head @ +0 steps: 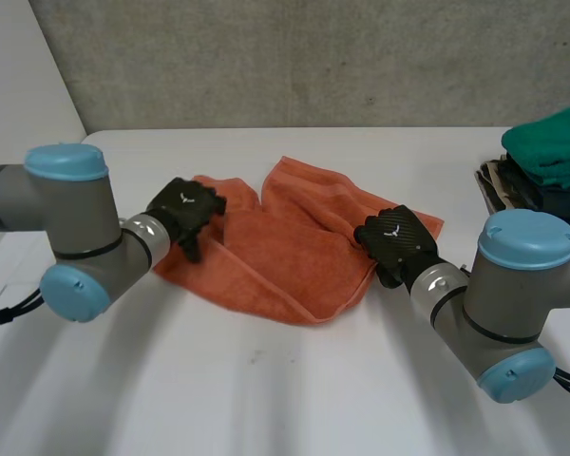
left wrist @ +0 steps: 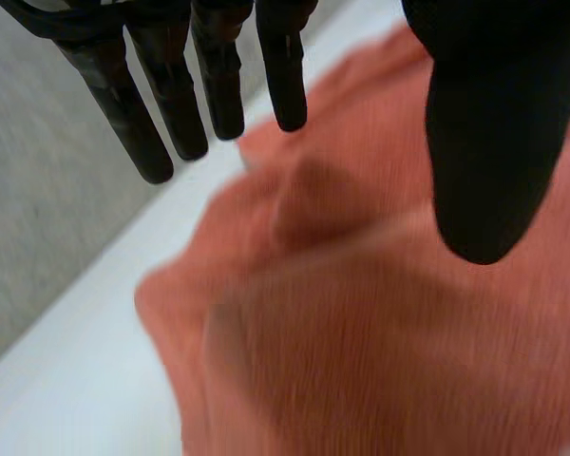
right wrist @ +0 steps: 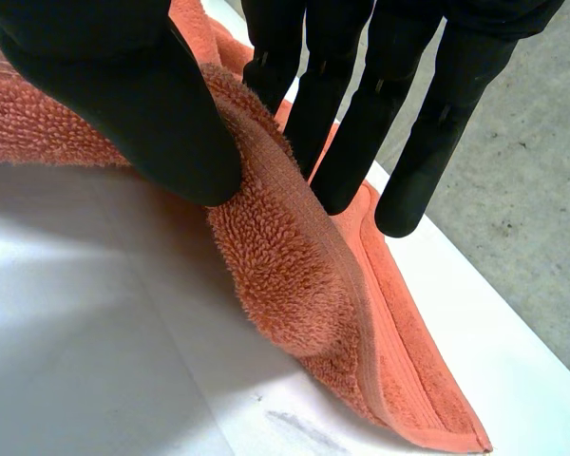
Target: Fold the laundry.
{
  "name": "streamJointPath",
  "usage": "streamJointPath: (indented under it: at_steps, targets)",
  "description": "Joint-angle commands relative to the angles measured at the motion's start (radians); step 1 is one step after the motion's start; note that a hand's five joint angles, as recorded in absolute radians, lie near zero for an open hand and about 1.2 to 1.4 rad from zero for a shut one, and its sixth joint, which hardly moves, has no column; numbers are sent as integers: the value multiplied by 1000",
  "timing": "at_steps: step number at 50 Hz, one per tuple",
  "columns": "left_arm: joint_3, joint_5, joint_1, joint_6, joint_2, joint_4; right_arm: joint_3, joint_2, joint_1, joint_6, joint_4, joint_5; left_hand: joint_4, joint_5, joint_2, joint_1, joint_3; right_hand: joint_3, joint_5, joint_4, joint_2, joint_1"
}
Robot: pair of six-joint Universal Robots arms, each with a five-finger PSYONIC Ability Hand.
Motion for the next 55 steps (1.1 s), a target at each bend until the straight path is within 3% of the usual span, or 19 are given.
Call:
streamJointPath:
  at_steps: [1, 9, 13, 15, 16, 21, 24, 32, 38, 49, 55]
  targets:
    - [86, -109, 16, 46, -78, -86, -5, 0, -12, 0, 0, 0, 111, 108, 114, 107, 113, 205, 217, 195, 227, 305]
    - [128, -124, 22, 54, -113, -79, -6, 3, -10, -25, -1, 0, 143, 140, 146, 139, 145, 205, 217, 195, 227, 305]
    - [136, -123, 22, 52, -121, -81, -5, 3, -10, -34, -1, 2, 524, 521, 527, 520, 526, 205, 217, 195, 227, 305]
    - [136, -124, 17, 48, -121, -85, -6, 3, -10, -37, -1, 2, 881, 878, 884, 877, 883, 205, 217, 195, 227, 305]
    - [135, -133, 13, 49, -121, -85, -11, 3, -12, -37, 0, 6, 952, 950, 955, 949, 954, 205, 217, 195, 227, 305]
    - [107, -146, -6, 32, -66, -85, -32, -10, -15, -36, 14, 18, 953, 950, 956, 950, 955, 205, 217, 195, 227, 305]
    - [63, -155, -17, 2, 68, -87, -54, -36, -17, -36, 37, 20, 953, 950, 956, 950, 955, 205, 217, 195, 227, 305]
    - [-46, -165, 5, -128, 421, -90, -294, -314, -98, -172, 469, 35, 953, 950, 956, 950, 955, 205, 217, 195, 227, 305]
    - [-115, -155, 77, -231, 620, -87, -457, -408, -158, -204, 649, 37, 953, 950, 956, 950, 955, 205, 217, 195, 227, 305]
    - [-267, -149, 114, -302, 608, -63, -513, -274, -132, -258, 783, 40, 953, 950, 956, 950, 955, 205, 217, 195, 227, 305]
    - [-273, -147, 94, -303, 398, 134, -505, -77, -129, -263, 778, 58, 953, 950, 956, 950, 955, 205, 217, 195, 227, 305]
